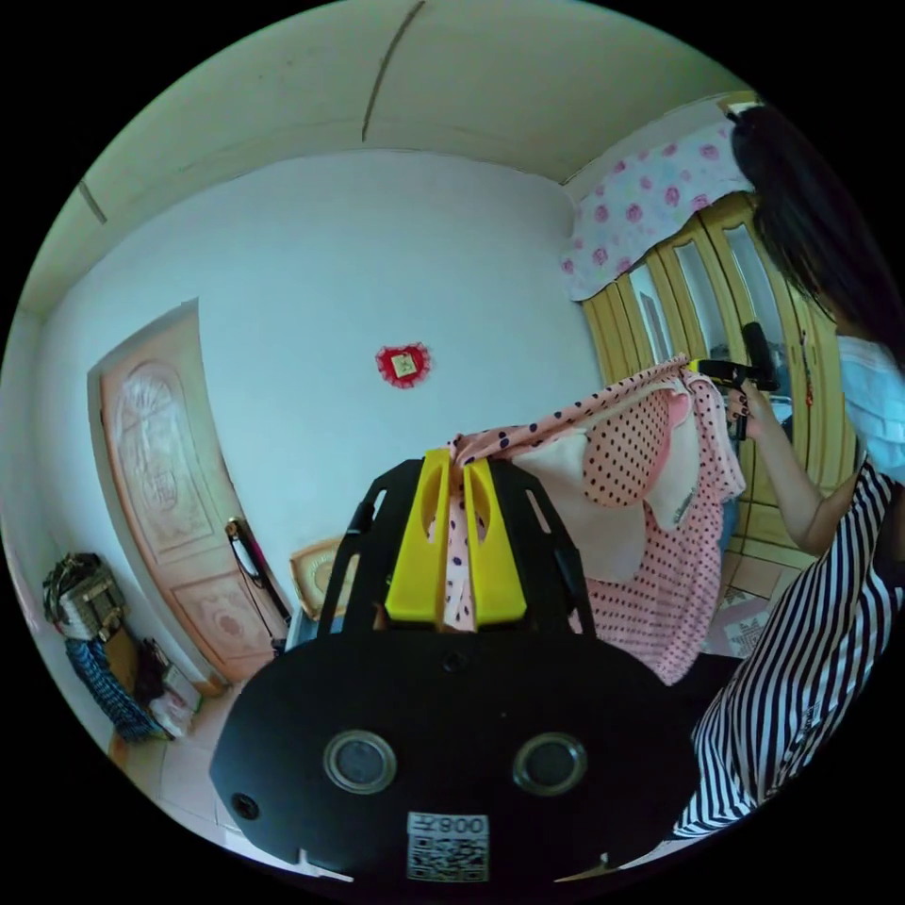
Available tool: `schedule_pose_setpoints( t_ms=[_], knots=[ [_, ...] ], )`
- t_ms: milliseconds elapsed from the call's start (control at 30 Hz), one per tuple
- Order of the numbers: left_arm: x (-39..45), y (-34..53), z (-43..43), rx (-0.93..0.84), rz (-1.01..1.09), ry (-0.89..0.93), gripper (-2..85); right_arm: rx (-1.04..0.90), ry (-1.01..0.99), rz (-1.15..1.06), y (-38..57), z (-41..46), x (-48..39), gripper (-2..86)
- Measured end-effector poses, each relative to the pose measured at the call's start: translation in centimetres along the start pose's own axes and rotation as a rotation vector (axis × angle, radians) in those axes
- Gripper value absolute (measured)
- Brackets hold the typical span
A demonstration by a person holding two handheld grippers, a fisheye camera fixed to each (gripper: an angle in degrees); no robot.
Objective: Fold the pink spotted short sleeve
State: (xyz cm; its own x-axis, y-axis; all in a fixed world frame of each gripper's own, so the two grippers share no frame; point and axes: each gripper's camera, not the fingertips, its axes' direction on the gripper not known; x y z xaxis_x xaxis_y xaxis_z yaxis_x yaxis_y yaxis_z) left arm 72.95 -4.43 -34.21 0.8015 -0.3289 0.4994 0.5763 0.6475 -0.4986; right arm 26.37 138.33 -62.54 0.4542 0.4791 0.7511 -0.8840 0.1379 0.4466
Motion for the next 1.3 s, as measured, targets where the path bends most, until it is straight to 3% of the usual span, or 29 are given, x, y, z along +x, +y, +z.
schedule_pose_setpoints(
  t_ms=[267, 467, 633, 833, 933, 1067, 1167, 1300],
  knots=[
    [-8.7, -2.1, 10.6, -0.141, -0.006, -0.024, 1.5, -0.202, -0.007, 0.169, 0.3, 17.5, 12.8, 0.3],
    [-18.7, 1.1, 28.8, -0.410, -0.136, 0.004, 1.7, -0.431, 0.005, 0.348, 3.5, 37.3, 27.1, 0.3],
    [-27.3, 9.6, 47.8, -0.710, -0.304, 0.045, 2.5, -0.627, 0.006, 0.541, 9.5, 54.1, 38.8, 0.4],
    [-33.8, 22.4, 61.8, -1.007, -0.504, 0.094, 5.9, -0.923, 0.092, 0.768, 20.9, 69.6, 47.9, 0.7],
    [-36.5, 25.4, 62.8, -1.032, -0.538, 0.119, 7.5, -0.937, 0.139, 0.838, 24.7, 71.9, 49.6, 1.5],
    [-41.2, 27.1, 59.9, -0.992, -0.630, 0.166, 8.7, -0.817, 0.094, 0.913, 26.4, 70.5, 49.9, 3.6],
    [-44.9, 28.3, 54.6, -0.962, -0.731, 0.199, 9.5, -0.728, 0.011, 0.904, 26.8, 67.3, 47.1, 5.4],
    [-47.6, 32.0, 45.8, -1.014, -0.887, 0.232, 10.6, -0.757, -0.064, 0.883, 29.3, 62.6, 39.5, 7.1]
  ],
)
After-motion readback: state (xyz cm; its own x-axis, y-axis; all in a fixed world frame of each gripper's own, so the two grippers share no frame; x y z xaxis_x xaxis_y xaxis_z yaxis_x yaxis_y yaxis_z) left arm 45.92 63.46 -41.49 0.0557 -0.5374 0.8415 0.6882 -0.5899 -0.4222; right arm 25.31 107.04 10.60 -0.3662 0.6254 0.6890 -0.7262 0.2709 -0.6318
